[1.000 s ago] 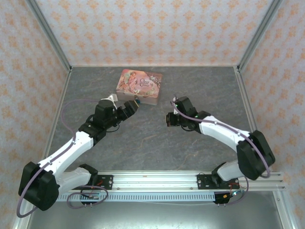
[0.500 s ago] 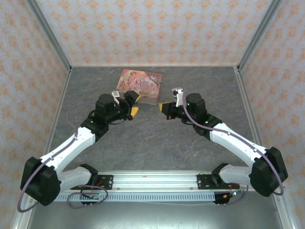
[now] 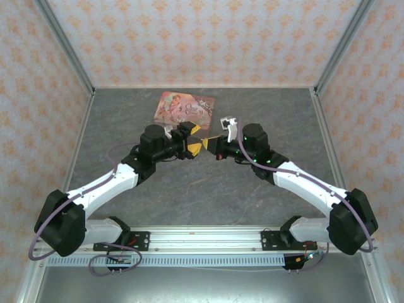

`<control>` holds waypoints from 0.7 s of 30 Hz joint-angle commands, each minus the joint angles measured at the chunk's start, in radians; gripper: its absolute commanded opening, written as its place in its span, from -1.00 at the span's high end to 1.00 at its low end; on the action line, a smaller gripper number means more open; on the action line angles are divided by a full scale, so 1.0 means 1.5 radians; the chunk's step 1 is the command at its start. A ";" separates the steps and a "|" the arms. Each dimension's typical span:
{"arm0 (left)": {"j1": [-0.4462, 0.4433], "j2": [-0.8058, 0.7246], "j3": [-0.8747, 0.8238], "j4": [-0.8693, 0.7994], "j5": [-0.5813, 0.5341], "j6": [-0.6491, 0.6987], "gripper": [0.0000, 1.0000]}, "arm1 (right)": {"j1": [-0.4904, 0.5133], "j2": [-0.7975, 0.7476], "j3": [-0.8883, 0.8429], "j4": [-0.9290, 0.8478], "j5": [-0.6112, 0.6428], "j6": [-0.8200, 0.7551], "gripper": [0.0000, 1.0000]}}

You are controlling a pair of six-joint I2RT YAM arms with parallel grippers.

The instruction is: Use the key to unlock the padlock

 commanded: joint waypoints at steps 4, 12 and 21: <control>-0.004 0.006 0.010 0.055 -0.006 -0.039 -0.20 | 0.003 0.001 0.026 0.034 -0.041 0.006 1.00; -0.004 0.007 0.009 0.046 -0.007 -0.039 0.06 | 0.003 0.000 0.022 0.033 -0.044 0.009 1.00; -0.004 0.005 0.003 0.038 -0.010 -0.038 0.27 | 0.003 -0.007 0.018 0.033 -0.038 0.010 1.00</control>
